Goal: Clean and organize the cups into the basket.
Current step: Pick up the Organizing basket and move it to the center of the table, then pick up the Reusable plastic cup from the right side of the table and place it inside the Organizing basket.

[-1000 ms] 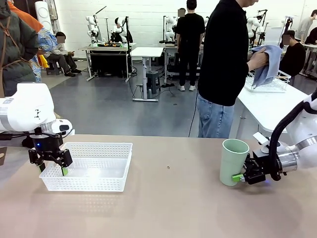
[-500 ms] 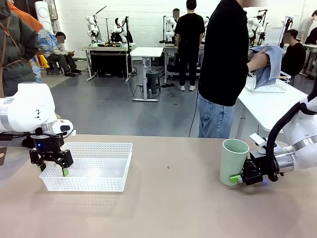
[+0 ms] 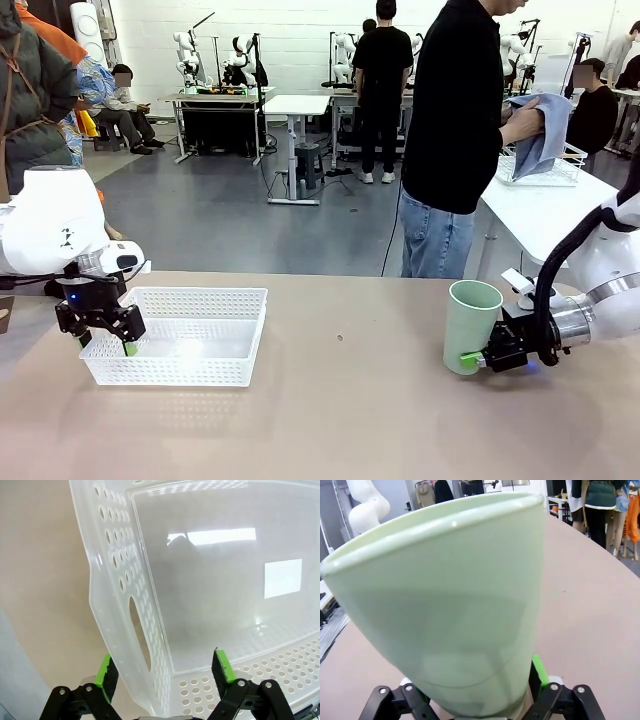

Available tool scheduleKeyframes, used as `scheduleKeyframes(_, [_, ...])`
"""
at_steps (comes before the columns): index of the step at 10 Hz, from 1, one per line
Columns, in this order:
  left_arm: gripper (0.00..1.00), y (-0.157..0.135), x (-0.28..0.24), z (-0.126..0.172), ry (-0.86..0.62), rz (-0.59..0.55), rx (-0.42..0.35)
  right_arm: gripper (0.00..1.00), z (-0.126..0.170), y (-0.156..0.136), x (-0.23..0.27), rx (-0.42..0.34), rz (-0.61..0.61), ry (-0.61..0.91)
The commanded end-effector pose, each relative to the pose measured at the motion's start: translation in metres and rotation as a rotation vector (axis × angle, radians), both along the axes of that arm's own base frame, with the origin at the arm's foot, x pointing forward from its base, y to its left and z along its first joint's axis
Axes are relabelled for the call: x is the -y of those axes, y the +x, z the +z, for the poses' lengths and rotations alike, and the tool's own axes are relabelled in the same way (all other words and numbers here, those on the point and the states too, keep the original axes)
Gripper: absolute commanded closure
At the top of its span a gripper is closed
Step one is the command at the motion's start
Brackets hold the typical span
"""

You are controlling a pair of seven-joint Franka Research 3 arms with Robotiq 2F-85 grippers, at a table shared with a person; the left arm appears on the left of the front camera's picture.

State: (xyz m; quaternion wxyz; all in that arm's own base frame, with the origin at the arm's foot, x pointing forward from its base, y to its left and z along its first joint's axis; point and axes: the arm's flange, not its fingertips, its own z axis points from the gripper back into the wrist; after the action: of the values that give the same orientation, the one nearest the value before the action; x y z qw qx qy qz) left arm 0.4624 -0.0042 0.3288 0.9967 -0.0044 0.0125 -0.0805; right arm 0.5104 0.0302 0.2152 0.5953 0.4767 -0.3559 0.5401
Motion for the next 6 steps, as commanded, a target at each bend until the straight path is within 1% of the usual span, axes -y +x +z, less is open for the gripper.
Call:
scheduleKeyframes(1, [0.62,-0.0068,-0.0006,0.0004,0.01,-0.009,0.002,0.62,-0.0028,0.0075,-0.0034,-0.011,-0.006,0.005])
scheduleKeyframes(2, [1.0,-0.0074,0.0011,0.0017,0.012,0.001,-0.009,1.0,-0.0034,0.0077,-0.0031,-0.015,-0.008,0.007])
scheduleKeyframes(4, [1.0,-0.0077,0.0013,0.0031,0.021,0.006,-0.021,1.0,-0.0033,0.0082,-0.0025,-0.024,-0.01,0.007])
scheduleKeyframes(5, [0.82,-0.0077,0.0011,0.0034,0.022,0.007,-0.021,0.79,-0.0033,0.0083,-0.0027,-0.025,-0.009,0.005])
scheduleKeyframes(6, [0.91,-0.008,0.0011,0.0039,0.023,0.008,-0.019,0.79,-0.0035,0.0084,-0.0026,-0.026,-0.007,0.003])
